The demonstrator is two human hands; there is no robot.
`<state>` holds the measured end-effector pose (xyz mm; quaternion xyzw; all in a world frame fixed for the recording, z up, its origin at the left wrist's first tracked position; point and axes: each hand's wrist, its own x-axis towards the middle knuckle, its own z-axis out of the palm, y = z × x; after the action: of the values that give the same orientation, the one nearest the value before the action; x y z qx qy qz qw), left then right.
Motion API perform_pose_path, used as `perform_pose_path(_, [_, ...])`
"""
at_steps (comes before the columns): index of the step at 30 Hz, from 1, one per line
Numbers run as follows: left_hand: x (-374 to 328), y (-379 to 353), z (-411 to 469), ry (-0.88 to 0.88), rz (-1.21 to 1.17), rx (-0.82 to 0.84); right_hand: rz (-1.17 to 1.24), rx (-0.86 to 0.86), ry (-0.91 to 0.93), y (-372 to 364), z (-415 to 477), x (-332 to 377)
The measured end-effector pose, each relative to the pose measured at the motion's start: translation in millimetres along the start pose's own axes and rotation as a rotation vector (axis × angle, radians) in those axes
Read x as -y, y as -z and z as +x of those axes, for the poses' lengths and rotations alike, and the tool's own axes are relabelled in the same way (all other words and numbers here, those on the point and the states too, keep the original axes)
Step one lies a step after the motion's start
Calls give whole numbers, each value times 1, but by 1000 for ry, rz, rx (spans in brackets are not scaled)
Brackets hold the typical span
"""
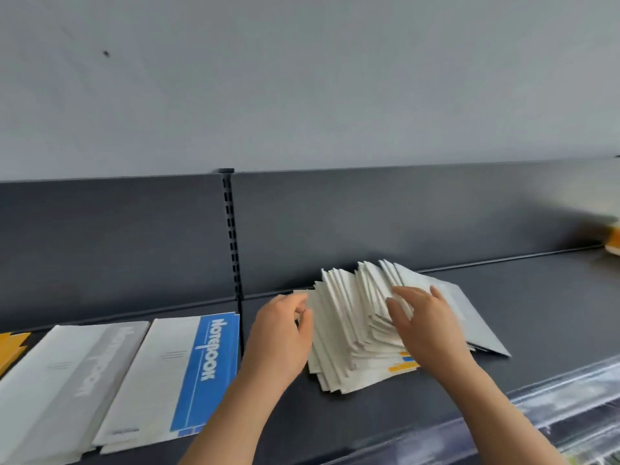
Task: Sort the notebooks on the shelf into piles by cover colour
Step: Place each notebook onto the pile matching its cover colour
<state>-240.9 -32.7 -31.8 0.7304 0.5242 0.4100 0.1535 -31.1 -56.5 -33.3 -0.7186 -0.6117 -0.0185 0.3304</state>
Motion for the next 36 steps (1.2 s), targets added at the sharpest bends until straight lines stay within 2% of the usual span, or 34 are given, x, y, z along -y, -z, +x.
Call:
perform_pose_path(5, [-47,-63,12,-27,-53,106,-81,133,-156,15,11,-88])
perform_pose_path(7, [-58,-79,17,-11,-76,145,-79,204,-172,12,12,-111])
perform_pose_path(9, [-66,-90,21,8,-84,161,-8,190,-167,8,9,-124])
perform_pose_path(15, [-82,-104,30,150,-98,198,186,211,137,13,1,-115])
perform_pose_path(17, [-83,-108,32,173,-49,200,255,237,165,15,-1,-115])
perform_pose_path(20, [-81,-110,36,231,-35,155,337,171,40,20,-4,-120])
perform_pose_path(23, [-80,-110,39,282,-56,93,227,20,-146,15,-2,-131])
perform_pose_path(25, [-81,-109,39,291,-49,67,164,99,-243,10,0,-134])
perform_pose_path(28, [-84,-107,38,281,-19,34,178,138,-130,8,-1,-133])
perform_pose_path(30, [-86,-105,38,279,-18,21,295,170,-78,13,-3,-130])
perform_pose_path(33, [-86,-104,40,301,-38,33,551,254,-124,17,-4,-129])
perform_pose_path(36, [-86,-104,40,315,-30,71,679,285,-136,15,-2,-132])
